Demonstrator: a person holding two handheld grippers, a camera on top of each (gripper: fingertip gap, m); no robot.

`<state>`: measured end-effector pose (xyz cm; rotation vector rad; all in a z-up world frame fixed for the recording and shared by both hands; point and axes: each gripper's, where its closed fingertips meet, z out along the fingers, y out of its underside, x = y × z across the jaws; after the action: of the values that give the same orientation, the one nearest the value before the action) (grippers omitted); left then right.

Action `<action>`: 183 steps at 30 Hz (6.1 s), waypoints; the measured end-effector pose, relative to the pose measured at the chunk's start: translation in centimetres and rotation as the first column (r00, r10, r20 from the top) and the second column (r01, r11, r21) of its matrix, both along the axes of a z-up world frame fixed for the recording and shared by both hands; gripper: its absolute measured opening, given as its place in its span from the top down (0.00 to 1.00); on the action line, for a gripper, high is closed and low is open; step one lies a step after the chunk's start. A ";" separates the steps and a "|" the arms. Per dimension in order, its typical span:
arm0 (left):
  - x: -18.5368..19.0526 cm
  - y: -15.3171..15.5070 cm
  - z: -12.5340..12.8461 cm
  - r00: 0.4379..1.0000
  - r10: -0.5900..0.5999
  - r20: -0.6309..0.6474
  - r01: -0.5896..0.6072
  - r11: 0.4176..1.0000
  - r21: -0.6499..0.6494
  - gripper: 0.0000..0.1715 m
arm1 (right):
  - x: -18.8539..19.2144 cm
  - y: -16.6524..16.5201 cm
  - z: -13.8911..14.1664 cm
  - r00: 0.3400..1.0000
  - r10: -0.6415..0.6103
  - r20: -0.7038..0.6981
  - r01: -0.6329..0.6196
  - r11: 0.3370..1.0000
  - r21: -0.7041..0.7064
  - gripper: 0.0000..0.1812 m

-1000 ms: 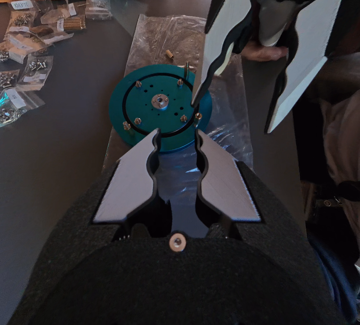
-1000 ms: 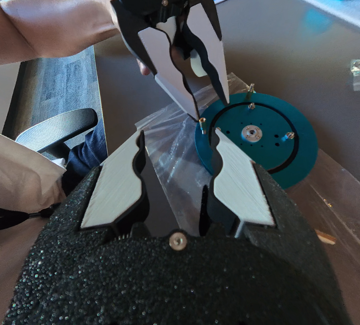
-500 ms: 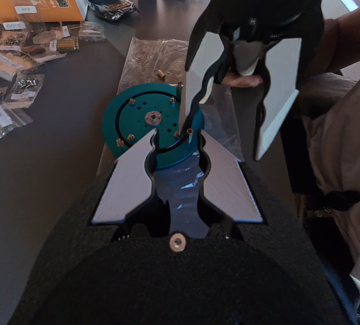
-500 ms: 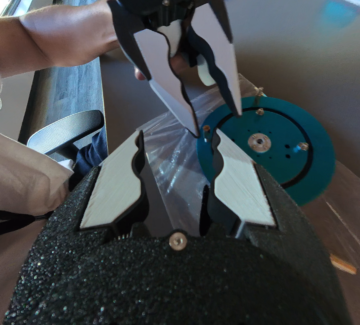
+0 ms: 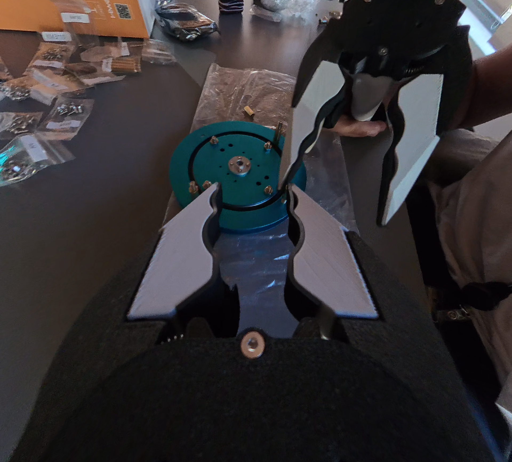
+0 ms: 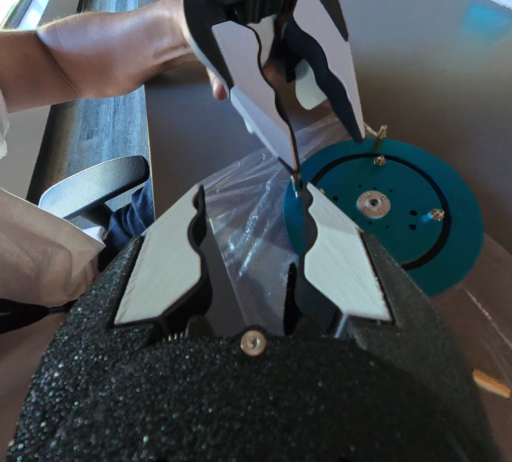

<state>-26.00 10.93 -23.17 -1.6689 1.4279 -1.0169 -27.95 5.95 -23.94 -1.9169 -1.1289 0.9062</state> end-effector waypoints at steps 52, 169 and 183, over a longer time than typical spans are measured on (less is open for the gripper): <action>-0.6 -0.8 -0.8 0.997 -0.039 -0.067 0.047 0.991 0.128 0.74 | 0.2 1.1 0.1 0.997 -0.048 0.066 0.045 0.997 0.059 0.62; -1.3 1.1 -1.1 0.994 -0.001 -0.109 0.018 0.988 0.152 0.70 | -1.3 0.4 -1.3 0.974 -0.077 0.213 0.053 0.992 0.116 0.55; -1.4 1.1 -1.1 0.995 -0.014 -0.102 0.029 0.990 0.139 0.68 | -1.6 0.5 -1.4 0.975 -0.083 0.207 0.060 0.991 0.116 0.55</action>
<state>-27.36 12.07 -24.25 -1.6248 1.5490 -0.8336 -29.57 6.49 -25.32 -1.9842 -1.1970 0.5994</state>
